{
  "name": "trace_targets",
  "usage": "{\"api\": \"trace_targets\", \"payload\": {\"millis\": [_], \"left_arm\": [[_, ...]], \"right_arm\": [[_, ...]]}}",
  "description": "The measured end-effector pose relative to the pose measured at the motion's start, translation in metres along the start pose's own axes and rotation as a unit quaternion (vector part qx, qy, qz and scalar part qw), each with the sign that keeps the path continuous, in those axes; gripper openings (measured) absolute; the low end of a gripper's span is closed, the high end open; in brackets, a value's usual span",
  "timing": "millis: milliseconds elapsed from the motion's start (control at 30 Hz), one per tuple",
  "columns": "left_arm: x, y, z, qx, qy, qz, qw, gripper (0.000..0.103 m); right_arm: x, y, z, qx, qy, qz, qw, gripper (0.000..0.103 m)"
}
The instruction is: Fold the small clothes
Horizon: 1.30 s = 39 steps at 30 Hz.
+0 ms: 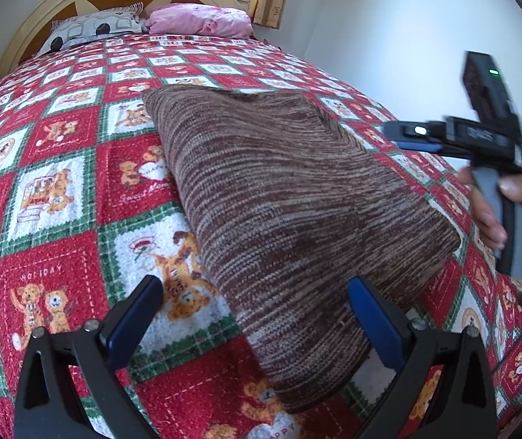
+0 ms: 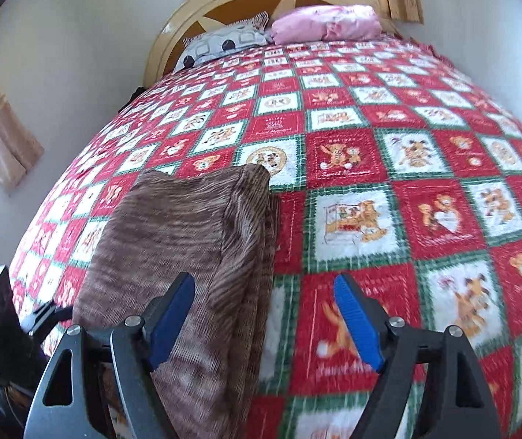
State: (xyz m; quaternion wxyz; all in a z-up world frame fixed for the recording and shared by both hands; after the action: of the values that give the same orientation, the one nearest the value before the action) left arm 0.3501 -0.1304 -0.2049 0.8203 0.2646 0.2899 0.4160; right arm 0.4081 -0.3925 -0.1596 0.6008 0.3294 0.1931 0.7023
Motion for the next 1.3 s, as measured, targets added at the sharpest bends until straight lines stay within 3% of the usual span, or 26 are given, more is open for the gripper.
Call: {"api": "trace_targets", "payload": {"millis": [333,633,800,1033,1100,1133,1167,1233,1300], "left_arm": [[0.012,-0.001,0.004,-0.007,0.046,-0.038,0.9982,0.103],[0.003,-0.005,0.006,0.002,0.032,-0.012,0.9994,0.103],[-0.006,-0.01,0.004,0.015,0.005,0.023,0.9996,0.103],[-0.01,-0.014,0.002,0.027,-0.011,0.048,0.9984,0.103],[-0.011,-0.014,0.002,0.027,-0.01,0.049,0.9984,0.103],[-0.011,-0.013,0.002,0.025,-0.01,0.049,0.9984,0.102],[-0.012,-0.012,0.002,0.022,-0.011,0.047,0.9986,0.1],[-0.015,-0.01,0.002,0.019,-0.014,0.039,0.999,0.09],[-0.018,-0.009,0.002,0.016,-0.019,0.035,0.9991,0.088]], "right_arm": [[-0.025,-0.052,0.022,0.003,-0.066,0.049,0.997,0.079],[-0.024,-0.083,0.028,0.009,-0.087,0.084,0.993,0.079],[-0.008,-0.091,0.026,0.019,-0.051,0.097,0.994,0.062],[-0.013,-0.097,0.023,0.019,-0.063,0.111,0.992,0.06],[-0.014,-0.096,0.023,0.023,-0.072,0.101,0.992,0.048],[-0.012,-0.095,0.024,0.031,-0.086,0.119,0.989,0.032],[-0.009,-0.096,0.022,0.043,-0.097,0.146,0.983,0.028],[-0.003,-0.095,0.021,0.044,-0.079,0.131,0.987,0.028],[-0.003,-0.097,0.022,0.043,-0.082,0.127,0.988,0.028]]}}
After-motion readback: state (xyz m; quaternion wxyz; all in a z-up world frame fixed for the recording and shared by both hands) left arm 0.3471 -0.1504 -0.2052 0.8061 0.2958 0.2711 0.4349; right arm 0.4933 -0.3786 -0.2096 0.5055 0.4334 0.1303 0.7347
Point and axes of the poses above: each gripper's, at about its wrist camera, not at the fingertips, and y roughly against the way its jaws point, x to its left, z to its top, the point moved 3 cm from there along -y, roughly the way its jaws point, and after that the axes turned 5 degrees about -x, right-handed, at the moved point
